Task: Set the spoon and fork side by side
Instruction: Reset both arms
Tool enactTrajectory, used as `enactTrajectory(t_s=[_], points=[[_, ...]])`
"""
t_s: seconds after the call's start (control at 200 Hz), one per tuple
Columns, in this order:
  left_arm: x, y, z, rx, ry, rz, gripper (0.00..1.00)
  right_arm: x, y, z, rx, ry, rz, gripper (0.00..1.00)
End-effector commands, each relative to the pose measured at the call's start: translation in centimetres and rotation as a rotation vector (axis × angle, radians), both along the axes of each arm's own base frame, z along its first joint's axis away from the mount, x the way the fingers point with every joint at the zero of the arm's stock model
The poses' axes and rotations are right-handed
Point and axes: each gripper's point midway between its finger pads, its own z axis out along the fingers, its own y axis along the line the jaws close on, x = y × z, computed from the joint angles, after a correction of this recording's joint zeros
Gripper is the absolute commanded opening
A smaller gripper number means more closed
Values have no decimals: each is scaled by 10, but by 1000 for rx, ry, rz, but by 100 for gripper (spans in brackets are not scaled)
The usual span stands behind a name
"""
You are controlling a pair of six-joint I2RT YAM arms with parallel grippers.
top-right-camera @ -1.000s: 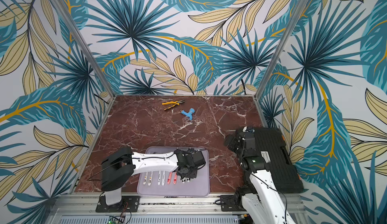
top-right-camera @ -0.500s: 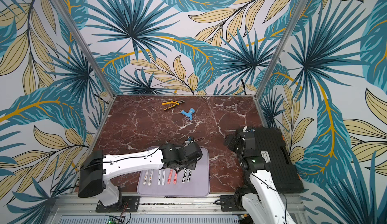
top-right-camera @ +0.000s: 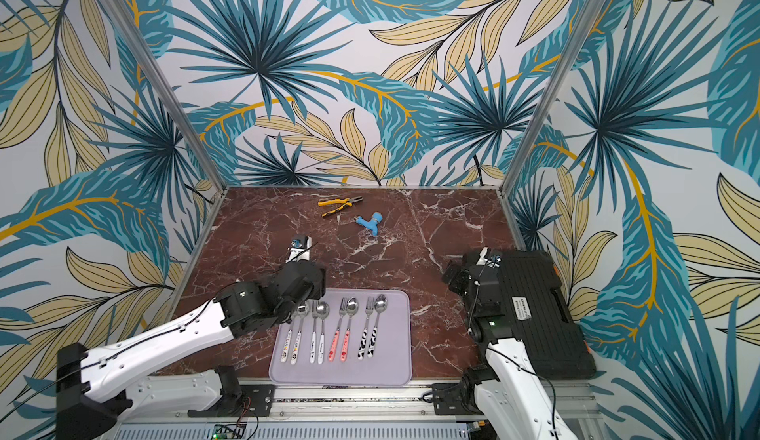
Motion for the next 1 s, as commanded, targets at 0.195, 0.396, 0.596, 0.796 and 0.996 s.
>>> enactTrajectory(t_s=[0.195,0.396,0.596,0.796,0.996], points=[[25,117,12,219,-421,404,100,18,-43,7,-274,-114,-182,100],[52,177,-42,279,-361,490,100,34,-55,-13,-389,-73,-229,99],[89,197,-76,330,-330,470,100,63,-51,-21,-414,-66,-212,100],[124,182,-97,242,-354,284,100,91,-23,-33,-433,-77,-35,99],[132,176,-112,201,-360,201,100,99,-8,-46,-430,-82,64,99]])
